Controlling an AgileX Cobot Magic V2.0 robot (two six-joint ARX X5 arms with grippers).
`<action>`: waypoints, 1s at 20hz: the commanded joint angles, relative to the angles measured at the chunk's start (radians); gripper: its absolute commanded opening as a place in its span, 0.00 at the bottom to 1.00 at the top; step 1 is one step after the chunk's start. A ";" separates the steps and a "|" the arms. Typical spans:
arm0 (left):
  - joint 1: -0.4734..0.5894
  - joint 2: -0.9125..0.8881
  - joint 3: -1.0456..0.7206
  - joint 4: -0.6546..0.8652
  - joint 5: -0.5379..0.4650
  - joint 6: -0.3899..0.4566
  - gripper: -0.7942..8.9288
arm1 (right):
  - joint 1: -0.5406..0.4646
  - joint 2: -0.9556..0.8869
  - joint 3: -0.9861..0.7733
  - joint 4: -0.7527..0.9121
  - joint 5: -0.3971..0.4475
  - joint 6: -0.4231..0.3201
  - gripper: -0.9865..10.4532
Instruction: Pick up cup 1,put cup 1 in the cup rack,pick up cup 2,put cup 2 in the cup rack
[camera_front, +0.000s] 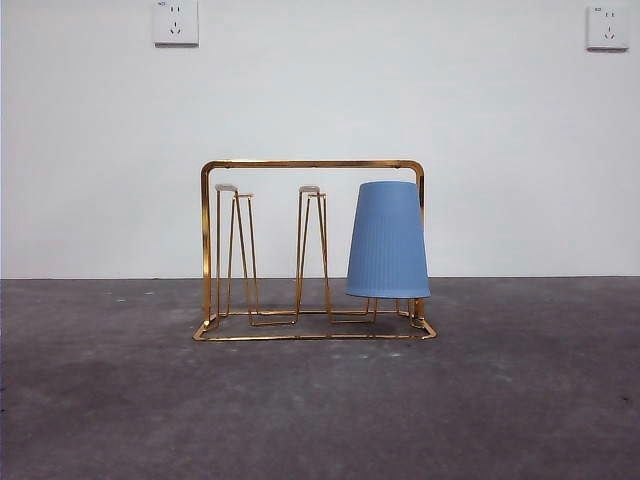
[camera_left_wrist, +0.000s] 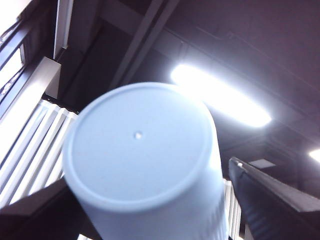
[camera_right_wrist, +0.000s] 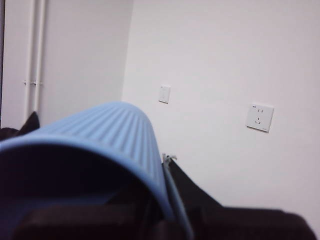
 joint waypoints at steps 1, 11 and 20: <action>-0.005 -0.007 0.002 0.047 0.016 -0.009 0.40 | -0.005 0.018 -0.010 -0.034 0.023 0.005 0.08; 0.014 -0.022 0.002 0.044 0.016 -0.016 0.07 | -0.005 0.010 -0.010 -0.132 0.042 0.004 0.20; 0.145 -0.187 0.002 -0.311 0.084 0.142 0.08 | -0.005 -0.132 -0.010 -0.356 0.141 0.004 0.26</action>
